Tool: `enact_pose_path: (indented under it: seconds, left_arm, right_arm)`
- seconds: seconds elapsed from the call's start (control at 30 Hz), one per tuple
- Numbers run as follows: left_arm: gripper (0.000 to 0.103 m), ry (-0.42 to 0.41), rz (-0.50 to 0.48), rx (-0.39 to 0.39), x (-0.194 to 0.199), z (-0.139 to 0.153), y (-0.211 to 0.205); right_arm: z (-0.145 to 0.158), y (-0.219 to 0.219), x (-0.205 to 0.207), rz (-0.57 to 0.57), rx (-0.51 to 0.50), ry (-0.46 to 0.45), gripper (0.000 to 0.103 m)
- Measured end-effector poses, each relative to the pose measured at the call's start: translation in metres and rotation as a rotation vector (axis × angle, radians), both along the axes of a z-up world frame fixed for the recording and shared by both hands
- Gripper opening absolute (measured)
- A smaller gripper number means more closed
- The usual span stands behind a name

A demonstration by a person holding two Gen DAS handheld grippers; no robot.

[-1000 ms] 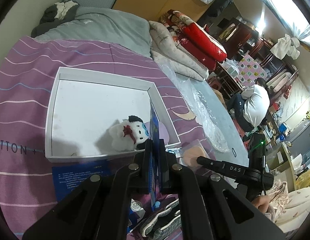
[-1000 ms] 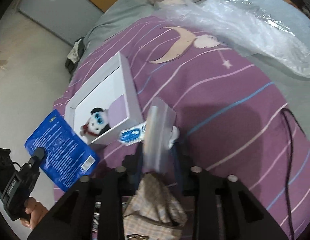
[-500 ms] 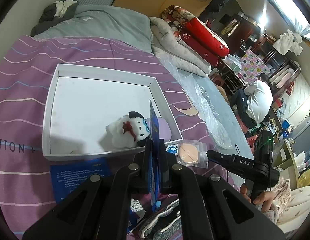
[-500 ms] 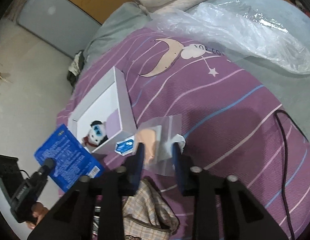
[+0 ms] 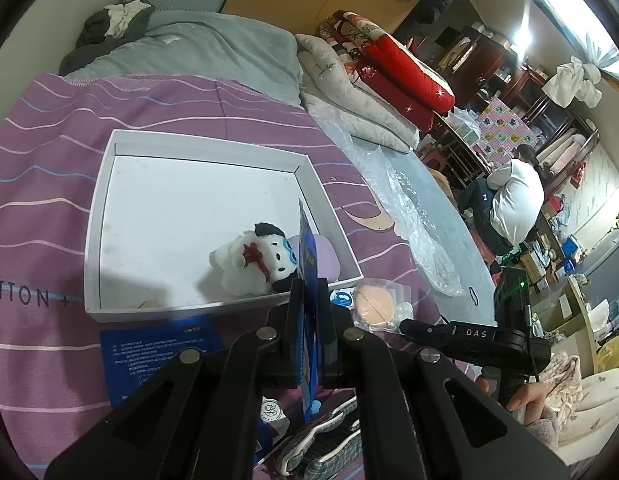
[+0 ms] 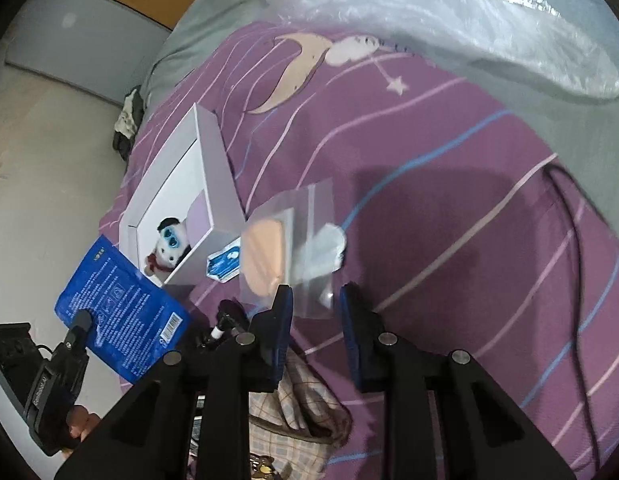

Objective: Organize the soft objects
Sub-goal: 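Carry the puff bag over the box with the right tool while the left lowers the blue packet into it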

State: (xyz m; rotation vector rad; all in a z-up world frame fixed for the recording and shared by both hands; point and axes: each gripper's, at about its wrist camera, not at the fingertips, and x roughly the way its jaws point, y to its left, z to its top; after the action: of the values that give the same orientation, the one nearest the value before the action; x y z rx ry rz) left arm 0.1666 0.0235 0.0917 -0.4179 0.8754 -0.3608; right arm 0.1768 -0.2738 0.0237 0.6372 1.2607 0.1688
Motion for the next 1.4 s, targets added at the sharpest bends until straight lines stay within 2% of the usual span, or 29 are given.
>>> enact_pose_path:
  seconds: [0.07, 0.1, 0.13, 0.23, 0.57, 0.73, 1.03, 1.17, 1.33, 1.4]
  left_arm:
    - [0.005, 0.003, 0.001, 0.0, 0.0, -0.001, 0.0]
    - [0.005, 0.003, 0.001, 0.001, 0.0, 0.0, 0.0]
    - [0.005, 0.004, 0.002, 0.001, 0.0, 0.0, 0.0]
    - [0.005, 0.002, 0.004, -0.002, -0.001, 0.001, 0.001]
    - [0.005, -0.038, 0.011, -0.04, -0.004, 0.012, 0.006]
    - [0.005, -0.062, 0.023, -0.058, -0.002, 0.023, 0.014]
    - [0.005, -0.088, 0.038, 0.024, 0.014, 0.054, 0.022]
    - [0.005, -0.079, 0.026, 0.062, 0.021, 0.056, 0.027]
    - [0.005, -0.049, 0.026, 0.124, 0.037, 0.048, 0.036]
    - [0.005, -0.021, 0.008, 0.124, 0.044, 0.041, 0.038]
  right_arm:
    - [-0.001, 0.003, 0.0, 0.007, 0.047, -0.011, 0.019]
    - [0.0, 0.006, -0.001, 0.01, 0.074, -0.025, 0.014]
    - [0.002, 0.008, -0.002, 0.013, 0.084, -0.035, 0.005]
    - [0.011, 0.012, -0.004, 0.012, 0.096, -0.082, 0.001]
    - [0.055, 0.015, -0.002, 0.023, 0.156, -0.191, 0.0]
    - [0.087, 0.034, 0.008, 0.07, 0.179, -0.261, 0.0]
    - [0.122, 0.087, 0.039, 0.152, 0.208, -0.327, 0.0]
    - [0.124, 0.103, 0.051, 0.158, 0.243, -0.343, 0.0]
    - [0.1, 0.116, 0.063, 0.125, 0.317, -0.291, 0.0]
    - [0.093, 0.123, 0.066, 0.125, 0.348, -0.279, 0.0]
